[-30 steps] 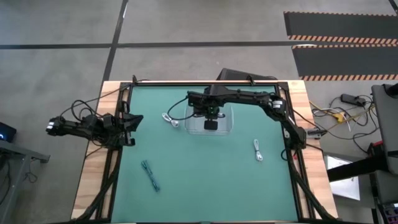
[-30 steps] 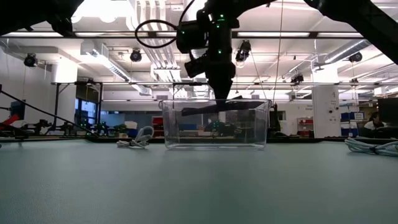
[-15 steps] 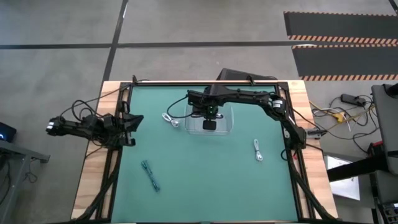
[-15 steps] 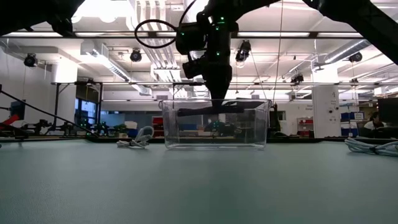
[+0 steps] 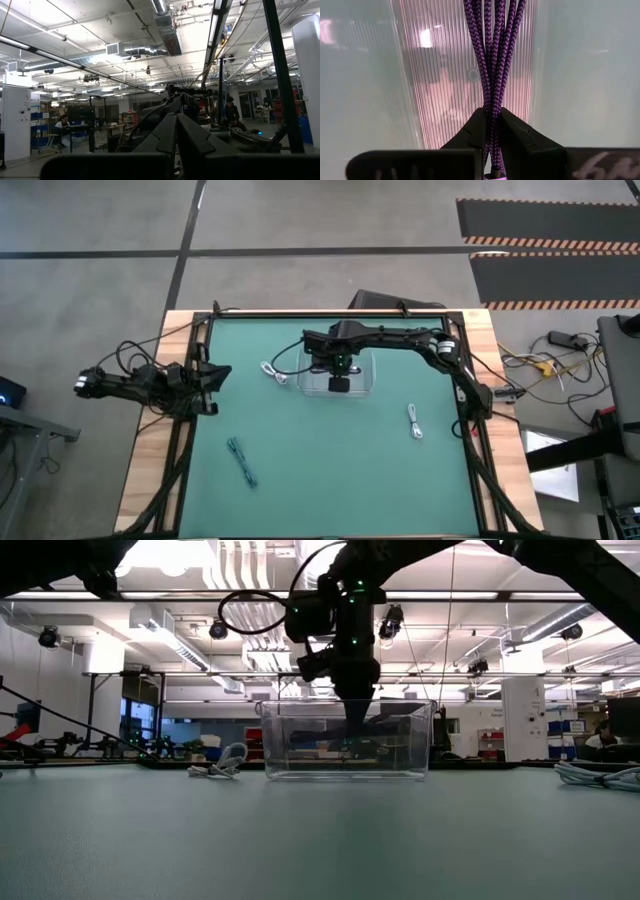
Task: Pick and place USB-C Cables
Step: Put the purple charger cable into the transparent container
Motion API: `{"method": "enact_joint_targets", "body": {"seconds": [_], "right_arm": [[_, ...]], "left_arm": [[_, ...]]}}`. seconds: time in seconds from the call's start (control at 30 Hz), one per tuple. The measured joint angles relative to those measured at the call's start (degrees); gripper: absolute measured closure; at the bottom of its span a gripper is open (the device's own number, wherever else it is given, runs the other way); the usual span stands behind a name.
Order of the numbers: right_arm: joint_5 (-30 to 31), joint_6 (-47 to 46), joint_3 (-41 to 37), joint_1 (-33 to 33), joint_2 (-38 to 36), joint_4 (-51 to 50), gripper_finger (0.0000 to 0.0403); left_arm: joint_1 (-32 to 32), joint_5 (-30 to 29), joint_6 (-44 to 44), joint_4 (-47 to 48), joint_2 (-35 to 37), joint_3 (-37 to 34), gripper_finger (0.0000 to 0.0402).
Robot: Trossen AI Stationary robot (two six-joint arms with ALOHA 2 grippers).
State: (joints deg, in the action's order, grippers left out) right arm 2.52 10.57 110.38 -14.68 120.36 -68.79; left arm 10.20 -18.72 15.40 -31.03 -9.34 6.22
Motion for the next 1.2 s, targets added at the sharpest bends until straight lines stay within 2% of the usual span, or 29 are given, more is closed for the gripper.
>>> {"method": "enact_joint_targets", "body": {"seconds": [0.4, 0.73, 1.2], "right_arm": [[-0.2, 0.6, -5.0, 0.0, -4.1, 6.0, 0.038], [-1.5, 1.0, -9.2, -0.9, -4.7, 9.8, 0.038], [-1.5, 1.0, -9.8, -1.4, -4.7, 13.3, 0.038]], "left_arm": [[0.0, 0.0, 0.0, 0.0, 0.0, 0.0, 0.0402], [0.0, 0.0, 0.0, 0.0, 0.0, 0.0, 0.0402], [0.0, 0.0, 0.0, 0.0, 0.0, 0.0, 0.0402]]}}
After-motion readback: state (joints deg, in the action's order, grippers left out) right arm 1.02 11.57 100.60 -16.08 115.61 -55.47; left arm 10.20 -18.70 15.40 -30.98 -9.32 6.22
